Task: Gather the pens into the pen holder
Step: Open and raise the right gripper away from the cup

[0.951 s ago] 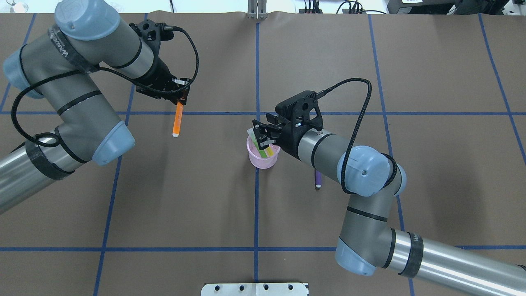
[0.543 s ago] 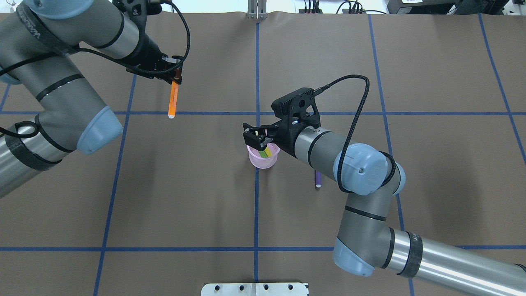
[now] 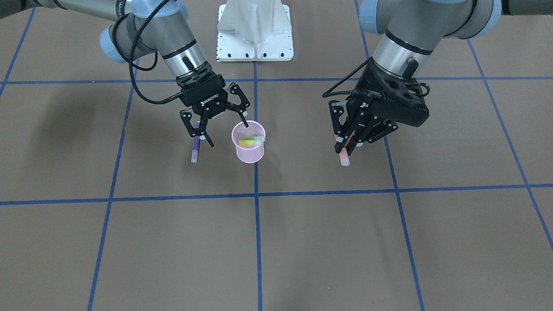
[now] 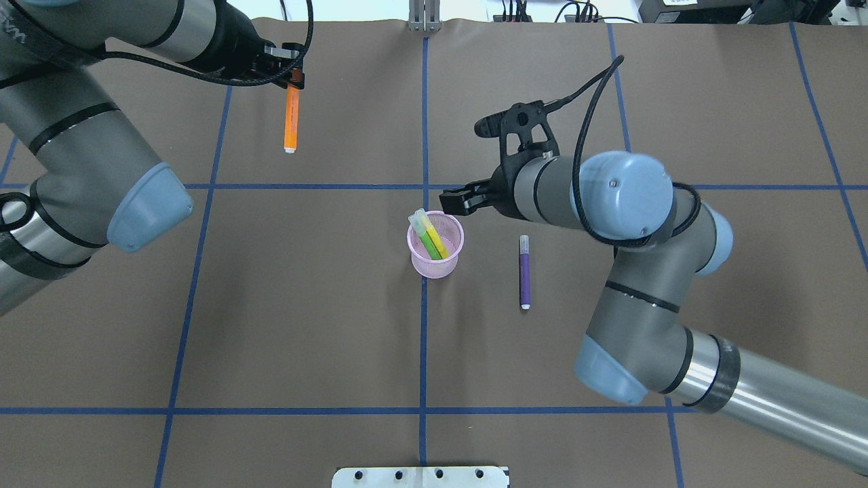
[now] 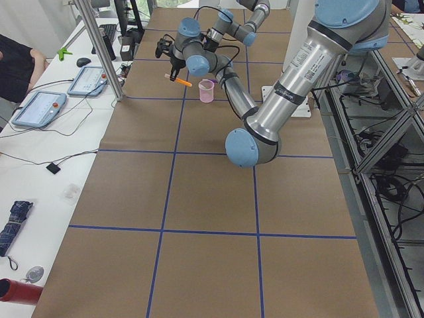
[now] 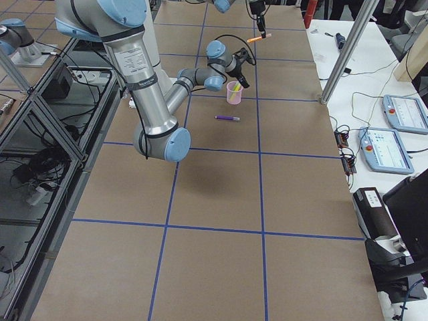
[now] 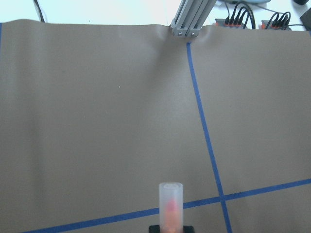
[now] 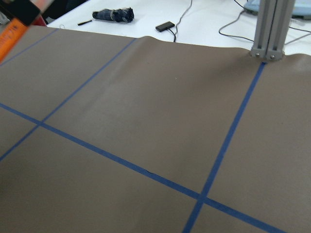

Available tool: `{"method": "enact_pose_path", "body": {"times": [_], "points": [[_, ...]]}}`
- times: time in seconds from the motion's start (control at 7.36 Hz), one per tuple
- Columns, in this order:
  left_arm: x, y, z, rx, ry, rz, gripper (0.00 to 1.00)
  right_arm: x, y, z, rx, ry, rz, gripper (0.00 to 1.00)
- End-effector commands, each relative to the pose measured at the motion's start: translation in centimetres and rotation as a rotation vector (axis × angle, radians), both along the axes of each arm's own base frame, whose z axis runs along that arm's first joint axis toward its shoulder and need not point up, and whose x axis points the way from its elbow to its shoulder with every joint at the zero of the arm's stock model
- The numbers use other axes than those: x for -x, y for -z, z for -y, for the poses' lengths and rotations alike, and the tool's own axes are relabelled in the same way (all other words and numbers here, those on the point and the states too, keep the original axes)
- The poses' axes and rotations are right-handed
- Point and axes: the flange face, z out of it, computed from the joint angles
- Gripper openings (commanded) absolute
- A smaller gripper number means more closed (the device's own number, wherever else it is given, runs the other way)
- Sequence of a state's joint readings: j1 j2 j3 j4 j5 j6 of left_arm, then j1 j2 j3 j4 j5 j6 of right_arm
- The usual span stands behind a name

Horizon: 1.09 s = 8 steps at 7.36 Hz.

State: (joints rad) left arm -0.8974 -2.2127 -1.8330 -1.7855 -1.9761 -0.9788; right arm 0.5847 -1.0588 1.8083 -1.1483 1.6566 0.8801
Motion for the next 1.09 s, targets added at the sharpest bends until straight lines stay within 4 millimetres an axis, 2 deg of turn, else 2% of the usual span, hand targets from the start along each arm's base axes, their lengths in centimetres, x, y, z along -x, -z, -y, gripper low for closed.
{"method": "enact_pose_path", "body": {"times": [0.0,0.14,0.27,0.41,0.54,0.82,0.95], "points": [[1.2,2.0,-0.9,-0.064,0.069,-0.018,0.00,-5.5,-2.9,4.1,0.338,0.050,-0.106,1.00],[0.5,2.8,-1.4,-0.113,0.142,-0.051,0.00,-6.4,-4.1,4.6,0.458,0.098,-0.130,1.00],[-0.8,3.2,-2.2,-0.118,0.180,-0.093,0.00,-6.1,-5.1,4.8,0.513,0.083,-0.150,1.00],[-2.1,3.3,-2.9,-0.130,0.207,-0.098,0.00,-4.9,-6.7,5.6,0.582,0.052,-0.158,1.00],[-3.8,3.6,-4.3,-0.136,0.253,-0.153,0.00,-4.1,-8.3,6.3,0.628,0.032,-0.175,1.00],[-7.9,4.1,-7.7,-0.195,0.327,-0.212,0.00,-3.1,-9.7,6.5,0.697,0.048,-0.180,1.00],[-10.3,4.1,-9.6,-0.223,0.363,-0.231,0.00,-2.5,-9.6,6.7,0.725,0.050,-0.175,1.00]]}}
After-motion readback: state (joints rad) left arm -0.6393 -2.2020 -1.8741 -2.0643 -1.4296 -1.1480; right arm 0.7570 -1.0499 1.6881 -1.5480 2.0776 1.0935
